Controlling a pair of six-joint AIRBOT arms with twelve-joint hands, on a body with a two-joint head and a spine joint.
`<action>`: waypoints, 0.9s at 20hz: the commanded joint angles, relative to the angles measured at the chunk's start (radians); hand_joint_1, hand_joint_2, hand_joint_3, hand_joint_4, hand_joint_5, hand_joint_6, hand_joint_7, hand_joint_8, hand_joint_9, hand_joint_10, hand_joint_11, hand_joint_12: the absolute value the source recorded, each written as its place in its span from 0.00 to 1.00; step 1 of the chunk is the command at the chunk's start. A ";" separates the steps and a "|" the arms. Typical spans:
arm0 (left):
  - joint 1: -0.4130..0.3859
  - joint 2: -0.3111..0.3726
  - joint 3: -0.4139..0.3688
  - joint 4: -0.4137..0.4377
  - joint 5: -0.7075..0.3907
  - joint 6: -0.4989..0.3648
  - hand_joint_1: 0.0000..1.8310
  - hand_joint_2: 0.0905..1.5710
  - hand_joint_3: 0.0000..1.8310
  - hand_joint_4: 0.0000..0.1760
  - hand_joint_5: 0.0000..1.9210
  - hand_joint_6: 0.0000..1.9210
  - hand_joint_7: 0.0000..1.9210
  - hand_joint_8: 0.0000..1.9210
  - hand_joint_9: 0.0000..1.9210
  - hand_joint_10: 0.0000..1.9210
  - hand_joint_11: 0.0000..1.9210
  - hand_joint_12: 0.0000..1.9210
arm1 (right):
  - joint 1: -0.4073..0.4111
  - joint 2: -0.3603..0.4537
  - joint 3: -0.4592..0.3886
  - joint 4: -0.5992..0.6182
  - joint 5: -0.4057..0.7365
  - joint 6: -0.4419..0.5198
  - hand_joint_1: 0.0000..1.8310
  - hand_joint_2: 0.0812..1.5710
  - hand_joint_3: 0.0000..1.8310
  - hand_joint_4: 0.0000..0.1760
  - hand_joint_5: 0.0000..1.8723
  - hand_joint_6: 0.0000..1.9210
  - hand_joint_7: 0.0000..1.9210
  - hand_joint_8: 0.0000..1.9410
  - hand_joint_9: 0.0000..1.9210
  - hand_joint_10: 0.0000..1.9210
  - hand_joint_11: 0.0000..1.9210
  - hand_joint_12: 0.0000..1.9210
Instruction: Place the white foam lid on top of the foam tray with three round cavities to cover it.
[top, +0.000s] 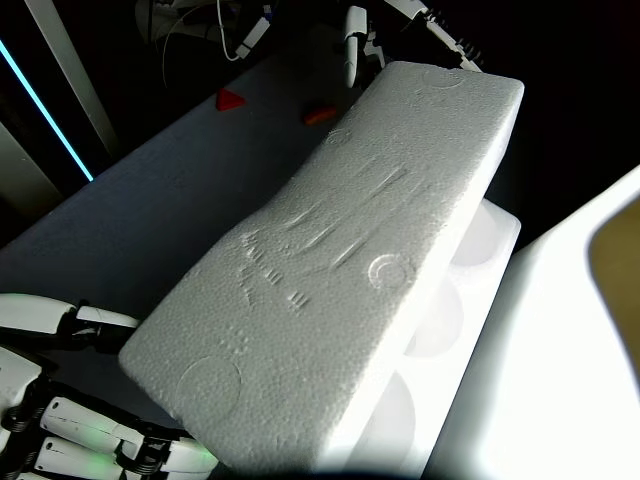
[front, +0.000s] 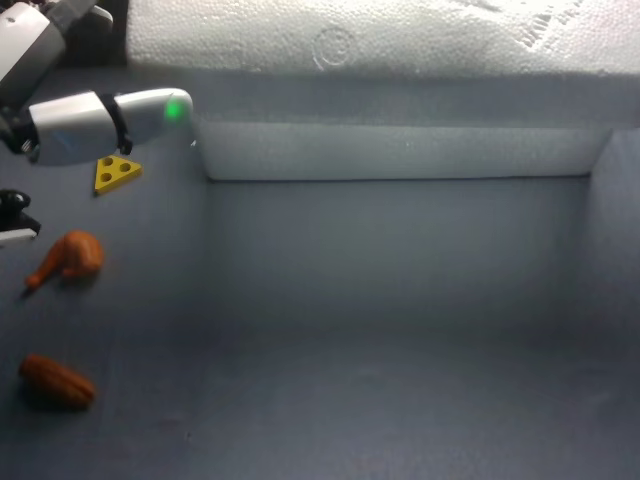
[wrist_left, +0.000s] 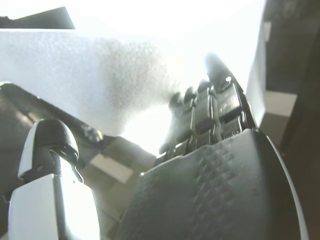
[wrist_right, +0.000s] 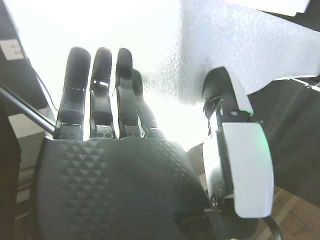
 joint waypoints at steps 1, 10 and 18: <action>-0.023 -0.020 0.001 0.104 -0.083 -0.007 0.32 0.60 0.00 0.00 0.15 0.00 0.03 0.00 0.00 0.00 0.00 0.50 | 0.020 -0.001 0.000 -0.101 0.110 0.008 0.32 0.80 0.00 0.00 0.00 0.19 0.06 0.14 0.00 0.35 0.00 0.83; -0.095 -0.097 0.107 0.091 0.033 -0.021 0.32 0.62 0.00 0.00 0.11 0.00 0.00 0.00 0.00 0.00 0.00 0.18 | 0.130 -0.039 0.068 -0.117 -0.024 -0.030 0.28 0.81 0.00 0.00 0.00 0.10 0.07 0.06 0.00 0.25 0.00 0.70; -0.102 -0.115 0.136 0.070 0.053 -0.023 0.28 0.65 0.00 0.00 0.09 0.00 0.02 0.00 0.00 0.00 0.00 0.17 | 0.161 -0.059 0.094 -0.120 -0.078 -0.047 0.26 0.82 0.00 0.00 0.01 0.19 0.07 0.01 0.00 0.22 0.00 0.71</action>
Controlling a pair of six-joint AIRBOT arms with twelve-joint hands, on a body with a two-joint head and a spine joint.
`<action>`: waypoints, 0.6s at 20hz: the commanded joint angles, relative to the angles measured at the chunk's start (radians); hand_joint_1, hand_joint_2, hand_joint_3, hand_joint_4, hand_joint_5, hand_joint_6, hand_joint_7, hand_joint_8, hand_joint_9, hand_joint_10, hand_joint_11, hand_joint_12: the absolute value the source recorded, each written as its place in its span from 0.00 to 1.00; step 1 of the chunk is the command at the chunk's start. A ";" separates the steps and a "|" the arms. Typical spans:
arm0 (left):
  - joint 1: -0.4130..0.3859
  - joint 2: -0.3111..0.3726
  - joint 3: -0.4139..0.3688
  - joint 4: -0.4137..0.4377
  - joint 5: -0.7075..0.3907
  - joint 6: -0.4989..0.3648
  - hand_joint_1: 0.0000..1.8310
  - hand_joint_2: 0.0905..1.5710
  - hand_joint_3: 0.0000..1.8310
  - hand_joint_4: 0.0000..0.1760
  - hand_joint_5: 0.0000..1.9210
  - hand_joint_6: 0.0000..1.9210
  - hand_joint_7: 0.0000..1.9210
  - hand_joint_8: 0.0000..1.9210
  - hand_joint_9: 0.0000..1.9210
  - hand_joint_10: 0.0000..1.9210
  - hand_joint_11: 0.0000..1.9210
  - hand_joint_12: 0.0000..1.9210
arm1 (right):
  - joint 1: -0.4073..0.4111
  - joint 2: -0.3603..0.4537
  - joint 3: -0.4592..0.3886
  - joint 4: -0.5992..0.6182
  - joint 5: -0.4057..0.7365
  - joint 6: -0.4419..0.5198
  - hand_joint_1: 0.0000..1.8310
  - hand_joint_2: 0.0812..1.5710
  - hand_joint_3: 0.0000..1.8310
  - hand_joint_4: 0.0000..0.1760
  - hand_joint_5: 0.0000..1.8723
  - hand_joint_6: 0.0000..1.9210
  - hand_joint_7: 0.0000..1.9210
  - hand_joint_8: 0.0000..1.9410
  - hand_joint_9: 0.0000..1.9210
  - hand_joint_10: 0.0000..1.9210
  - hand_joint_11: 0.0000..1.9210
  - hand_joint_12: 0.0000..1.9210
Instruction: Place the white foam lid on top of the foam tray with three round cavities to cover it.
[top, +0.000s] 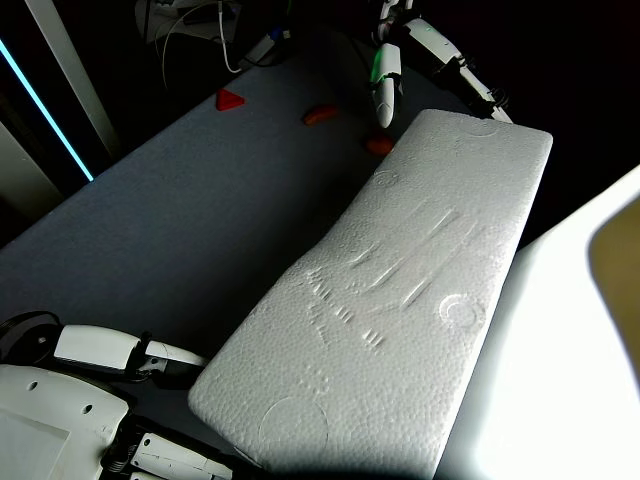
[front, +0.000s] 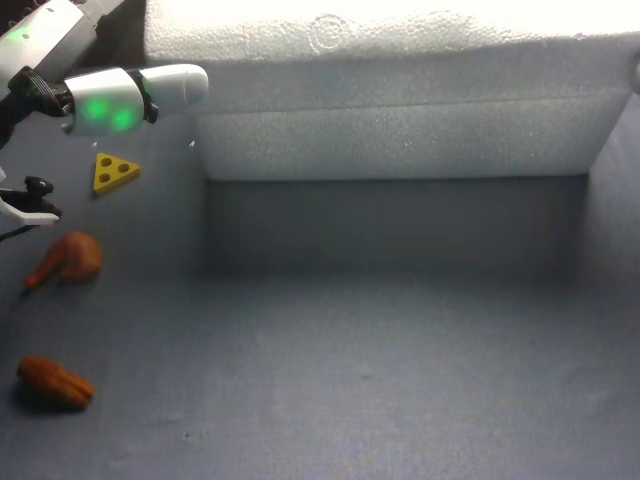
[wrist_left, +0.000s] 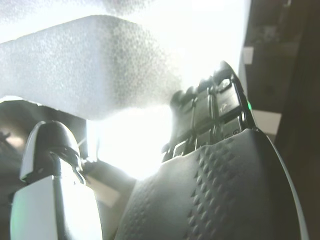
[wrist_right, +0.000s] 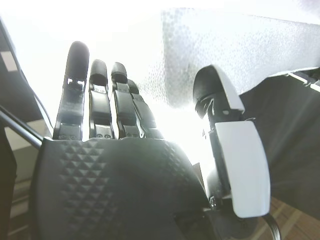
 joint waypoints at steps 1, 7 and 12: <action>-0.019 -0.012 -0.009 0.089 -0.128 -0.010 0.28 0.65 0.00 0.00 0.08 0.00 0.02 0.00 0.00 0.00 0.00 0.18 | 0.015 -0.002 -0.009 -0.102 0.118 0.004 0.26 0.82 0.00 0.00 0.00 0.21 0.06 0.01 0.00 0.20 0.00 0.70; -0.028 -0.021 0.004 0.088 -0.112 -0.011 0.30 0.64 0.00 0.13 0.03 0.00 0.00 0.00 0.00 0.00 0.00 0.03 | 0.028 -0.010 0.001 -0.104 0.101 -0.001 0.29 0.82 0.00 0.00 0.00 0.13 0.05 0.01 0.00 0.16 0.00 0.64; -0.032 -0.024 0.011 0.088 -0.103 -0.011 0.27 0.67 0.00 0.00 0.00 0.00 0.00 0.00 0.00 0.00 0.00 0.14 | 0.032 -0.012 0.005 -0.104 0.094 -0.004 0.27 0.83 0.00 0.00 0.00 0.00 0.00 0.00 0.00 0.00 0.00 0.33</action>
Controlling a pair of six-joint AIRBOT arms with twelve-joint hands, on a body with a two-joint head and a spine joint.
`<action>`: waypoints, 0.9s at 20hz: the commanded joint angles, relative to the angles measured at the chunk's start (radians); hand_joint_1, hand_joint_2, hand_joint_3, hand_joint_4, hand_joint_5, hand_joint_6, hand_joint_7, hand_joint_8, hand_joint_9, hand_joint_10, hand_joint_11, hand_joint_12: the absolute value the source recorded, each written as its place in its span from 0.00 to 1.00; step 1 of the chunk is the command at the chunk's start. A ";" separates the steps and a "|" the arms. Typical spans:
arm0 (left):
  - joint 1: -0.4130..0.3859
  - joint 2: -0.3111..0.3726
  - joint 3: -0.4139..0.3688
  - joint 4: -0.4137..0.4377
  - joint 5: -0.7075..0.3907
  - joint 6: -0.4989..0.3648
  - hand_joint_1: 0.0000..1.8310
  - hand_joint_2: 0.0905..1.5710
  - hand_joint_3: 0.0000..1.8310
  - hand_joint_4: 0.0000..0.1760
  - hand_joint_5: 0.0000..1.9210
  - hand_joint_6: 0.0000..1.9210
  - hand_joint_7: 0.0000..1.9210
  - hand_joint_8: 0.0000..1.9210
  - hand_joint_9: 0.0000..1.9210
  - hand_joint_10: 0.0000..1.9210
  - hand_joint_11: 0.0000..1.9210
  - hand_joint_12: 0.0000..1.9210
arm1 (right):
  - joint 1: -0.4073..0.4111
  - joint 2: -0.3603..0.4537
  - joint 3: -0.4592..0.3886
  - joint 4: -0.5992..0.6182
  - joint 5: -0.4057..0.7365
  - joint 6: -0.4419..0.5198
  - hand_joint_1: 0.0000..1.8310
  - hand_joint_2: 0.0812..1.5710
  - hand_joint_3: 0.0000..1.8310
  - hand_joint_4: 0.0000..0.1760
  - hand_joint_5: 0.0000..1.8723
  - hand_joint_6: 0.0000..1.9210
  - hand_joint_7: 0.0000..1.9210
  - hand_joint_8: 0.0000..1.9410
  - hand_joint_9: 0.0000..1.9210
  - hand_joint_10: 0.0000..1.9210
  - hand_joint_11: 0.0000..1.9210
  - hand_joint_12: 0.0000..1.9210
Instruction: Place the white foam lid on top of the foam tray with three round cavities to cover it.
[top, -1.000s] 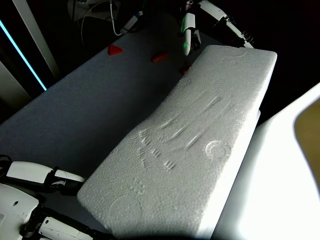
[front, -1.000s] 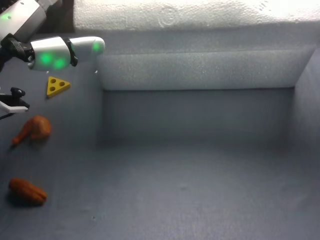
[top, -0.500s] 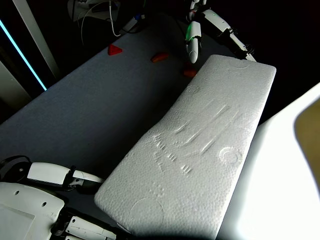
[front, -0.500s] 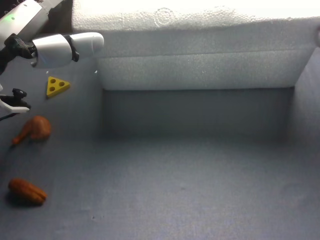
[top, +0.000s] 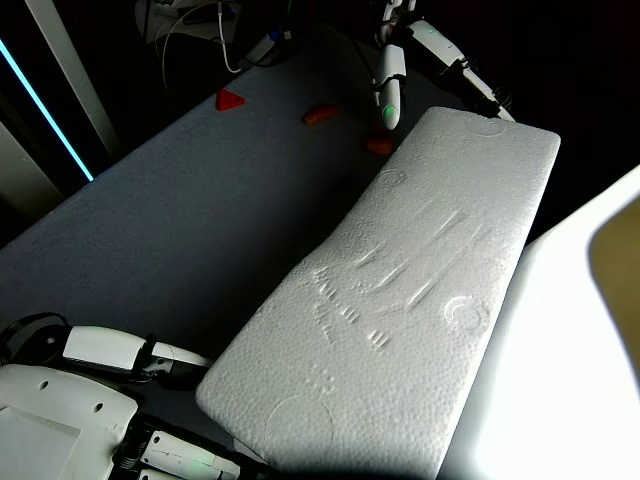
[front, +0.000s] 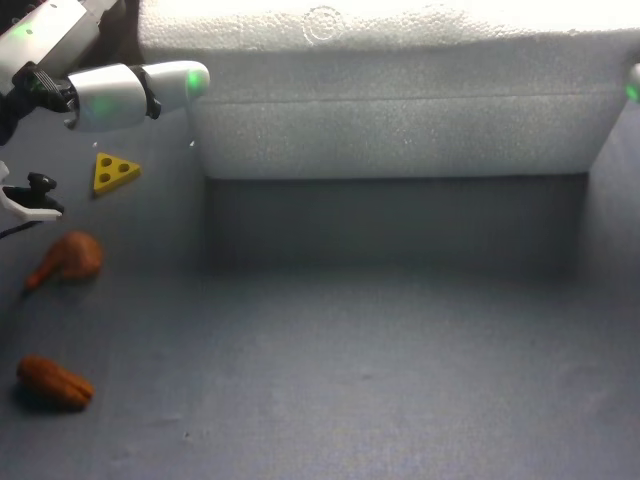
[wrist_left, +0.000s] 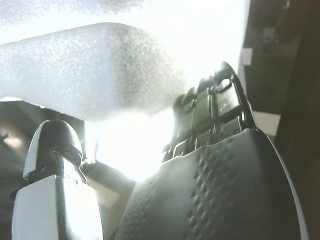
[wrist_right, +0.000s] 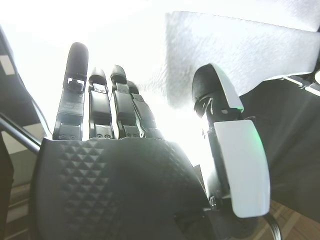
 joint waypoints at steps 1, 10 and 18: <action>-0.020 -0.017 -0.001 0.086 -0.119 -0.007 0.27 0.69 0.01 0.00 0.00 0.00 0.00 0.00 0.00 0.00 0.00 0.09 | 0.022 -0.003 -0.004 -0.097 0.116 0.003 0.26 0.84 0.00 0.00 0.00 0.00 0.00 0.00 0.00 0.00 0.00 0.31; -0.031 -0.027 0.015 0.087 -0.100 -0.009 0.30 0.68 0.00 0.04 0.00 0.00 0.00 0.00 0.00 0.00 0.00 0.00 | 0.027 -0.006 0.002 -0.097 0.106 0.003 0.24 0.85 0.00 0.00 0.00 0.00 0.00 0.00 0.00 0.01 0.00 0.44; -0.042 -0.038 0.028 0.089 -0.083 -0.010 0.22 0.65 0.00 0.13 0.00 0.00 0.00 0.00 0.00 0.00 0.00 0.18 | 0.028 -0.007 0.008 -0.091 0.101 0.003 0.20 0.85 0.00 0.00 0.00 0.00 0.00 0.00 0.00 0.00 0.00 0.00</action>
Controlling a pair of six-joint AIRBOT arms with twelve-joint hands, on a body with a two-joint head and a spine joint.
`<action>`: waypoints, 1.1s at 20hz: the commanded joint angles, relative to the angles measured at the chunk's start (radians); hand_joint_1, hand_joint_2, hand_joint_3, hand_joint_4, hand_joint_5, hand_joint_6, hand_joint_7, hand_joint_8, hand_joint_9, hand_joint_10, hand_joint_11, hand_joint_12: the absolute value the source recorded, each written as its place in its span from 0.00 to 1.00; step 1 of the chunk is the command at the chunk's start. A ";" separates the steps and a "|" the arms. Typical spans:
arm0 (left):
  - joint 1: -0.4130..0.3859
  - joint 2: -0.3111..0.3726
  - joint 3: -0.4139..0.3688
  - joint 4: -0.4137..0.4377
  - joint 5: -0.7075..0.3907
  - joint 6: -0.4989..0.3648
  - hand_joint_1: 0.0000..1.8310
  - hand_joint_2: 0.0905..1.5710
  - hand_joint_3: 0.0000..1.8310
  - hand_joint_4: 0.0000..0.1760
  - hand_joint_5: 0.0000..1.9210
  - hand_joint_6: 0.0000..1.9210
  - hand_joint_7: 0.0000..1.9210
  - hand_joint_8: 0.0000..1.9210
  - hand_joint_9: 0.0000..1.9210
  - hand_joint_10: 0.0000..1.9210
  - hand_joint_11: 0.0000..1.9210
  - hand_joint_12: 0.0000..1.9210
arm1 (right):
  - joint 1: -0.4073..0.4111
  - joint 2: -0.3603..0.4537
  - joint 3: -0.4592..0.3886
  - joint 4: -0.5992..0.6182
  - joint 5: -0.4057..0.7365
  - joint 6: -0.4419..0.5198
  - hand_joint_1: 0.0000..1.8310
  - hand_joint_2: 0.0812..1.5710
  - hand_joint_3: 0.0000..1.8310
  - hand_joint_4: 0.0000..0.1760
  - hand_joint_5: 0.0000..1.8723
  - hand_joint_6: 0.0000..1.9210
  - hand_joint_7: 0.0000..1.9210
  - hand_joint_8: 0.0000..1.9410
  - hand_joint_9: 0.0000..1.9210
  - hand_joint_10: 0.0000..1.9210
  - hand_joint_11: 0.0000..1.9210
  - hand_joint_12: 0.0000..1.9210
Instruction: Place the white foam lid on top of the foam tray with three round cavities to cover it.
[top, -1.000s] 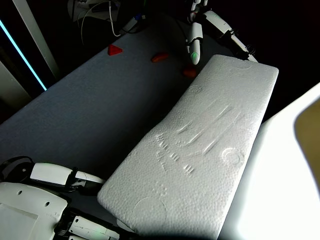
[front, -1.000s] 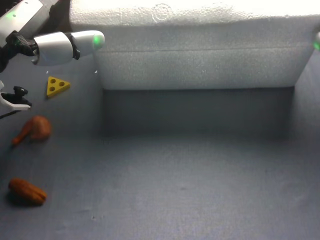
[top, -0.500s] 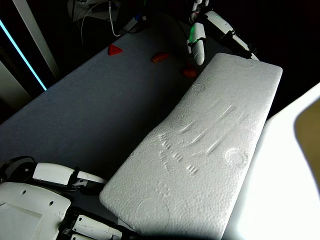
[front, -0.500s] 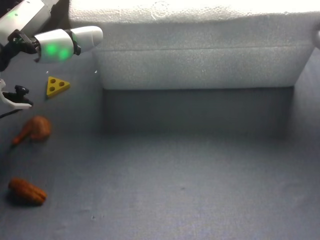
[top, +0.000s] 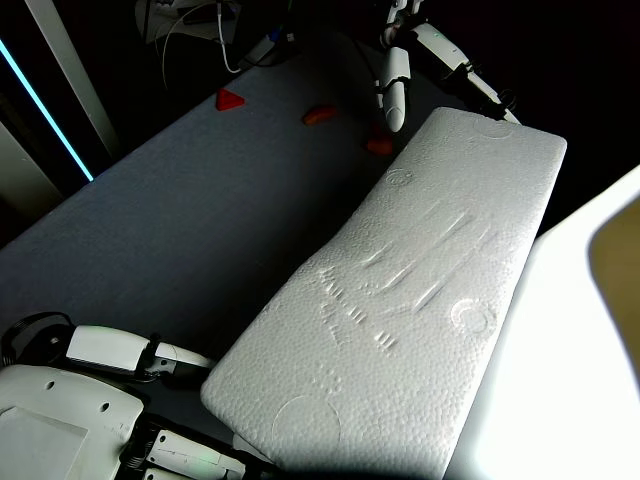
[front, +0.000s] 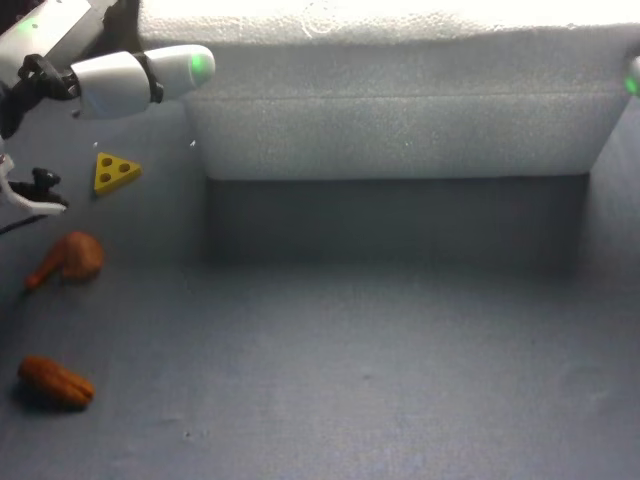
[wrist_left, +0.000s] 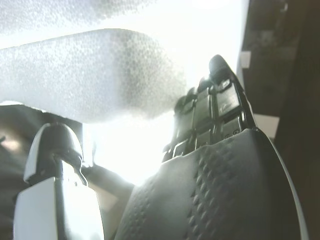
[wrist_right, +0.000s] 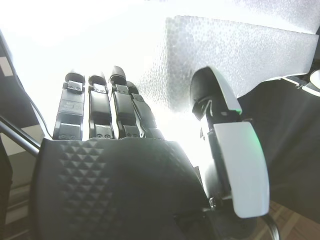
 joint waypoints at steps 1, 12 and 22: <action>-0.019 -0.016 -0.006 0.086 -0.119 -0.005 0.22 0.66 0.00 0.14 0.00 0.00 0.00 0.00 0.00 0.00 0.00 0.22 | 0.018 -0.004 -0.003 -0.085 0.116 0.004 0.19 0.85 0.00 0.00 0.00 0.00 0.00 0.00 0.00 0.00 0.00 0.00; -0.082 -0.085 0.118 0.058 0.053 0.027 0.24 0.67 0.00 0.11 0.00 0.00 0.00 0.00 0.00 0.00 0.03 0.02 | 0.018 0.013 0.035 0.068 0.071 -0.079 0.19 0.86 0.00 0.00 0.00 0.00 0.00 0.00 0.00 0.00 0.00 0.01; -0.055 -0.059 0.101 0.022 0.025 0.037 0.24 0.67 0.00 0.08 0.00 0.00 0.00 0.00 0.00 0.00 0.00 0.15 | 0.018 0.024 0.023 0.077 0.065 -0.097 0.24 0.86 0.00 0.00 0.00 0.00 0.00 0.00 0.00 0.00 0.00 0.00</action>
